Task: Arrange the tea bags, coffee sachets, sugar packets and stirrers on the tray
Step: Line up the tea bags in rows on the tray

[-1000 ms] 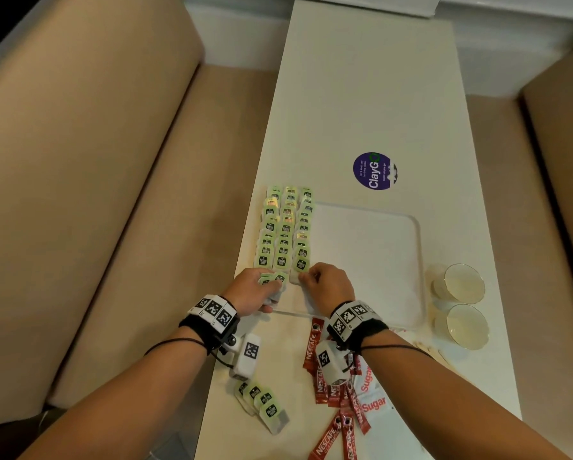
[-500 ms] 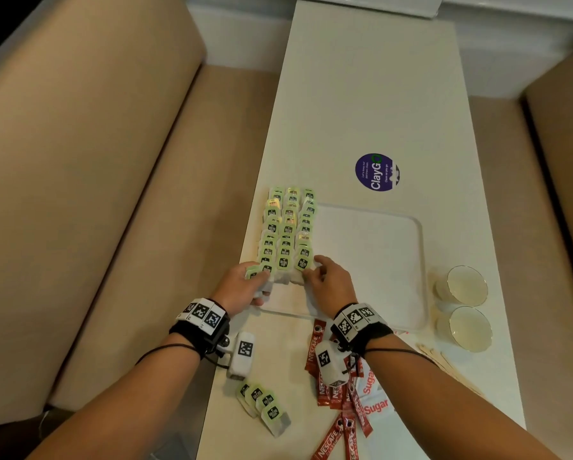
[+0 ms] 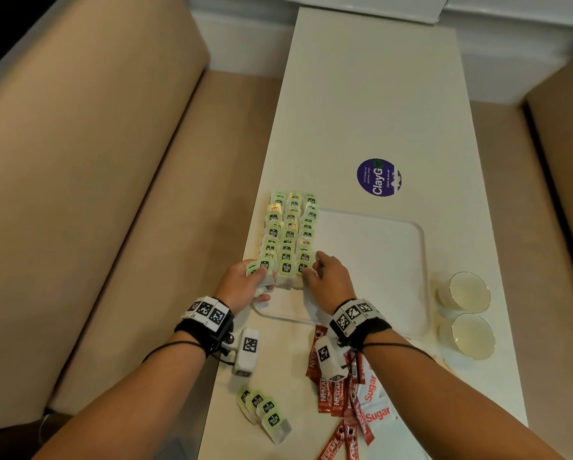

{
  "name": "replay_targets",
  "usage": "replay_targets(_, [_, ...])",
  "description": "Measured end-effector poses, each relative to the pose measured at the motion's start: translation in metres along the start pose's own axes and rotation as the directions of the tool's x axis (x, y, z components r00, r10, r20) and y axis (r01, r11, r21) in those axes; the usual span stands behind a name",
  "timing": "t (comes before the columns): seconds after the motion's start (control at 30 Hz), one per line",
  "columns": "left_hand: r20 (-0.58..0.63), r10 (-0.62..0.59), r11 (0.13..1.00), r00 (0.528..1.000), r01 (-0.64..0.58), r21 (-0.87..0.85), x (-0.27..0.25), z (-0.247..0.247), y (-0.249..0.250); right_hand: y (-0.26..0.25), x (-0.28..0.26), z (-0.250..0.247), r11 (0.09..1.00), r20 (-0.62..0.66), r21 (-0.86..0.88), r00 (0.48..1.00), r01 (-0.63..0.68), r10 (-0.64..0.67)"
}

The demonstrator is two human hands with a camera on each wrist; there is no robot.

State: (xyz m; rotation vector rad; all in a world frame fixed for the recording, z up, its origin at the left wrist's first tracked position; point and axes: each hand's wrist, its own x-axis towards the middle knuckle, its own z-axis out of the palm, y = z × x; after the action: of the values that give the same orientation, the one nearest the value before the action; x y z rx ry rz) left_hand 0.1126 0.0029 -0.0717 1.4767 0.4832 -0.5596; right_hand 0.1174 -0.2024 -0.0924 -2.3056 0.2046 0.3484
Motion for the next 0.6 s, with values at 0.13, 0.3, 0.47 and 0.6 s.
replay_targets(0.13, [-0.009,0.000,1.000,1.000,0.000,-0.027,-0.002,0.001,-0.001,-0.007,0.003,0.000,0.999,0.044,0.019,0.998,0.050,-0.051])
replay_targets(0.3, [-0.016,0.015,0.997,1.000,-0.016,-0.069,-0.004,0.000,0.000,-0.004,0.010,-0.005,0.999,-0.013,0.034,1.000,-0.012,0.012])
replay_targets(0.47, [-0.034,0.022,0.995,0.999,-0.026,-0.097,-0.001,-0.005,0.004,-0.015,0.019,-0.012,0.982,-0.023,0.180,0.998,-0.060,0.065])
replay_targets(0.6, [-0.048,0.017,0.994,0.999,-0.022,-0.105,0.002,-0.006,0.007,-0.026,0.025,-0.003,0.958,0.036,0.286,0.999,-0.005,-0.005])
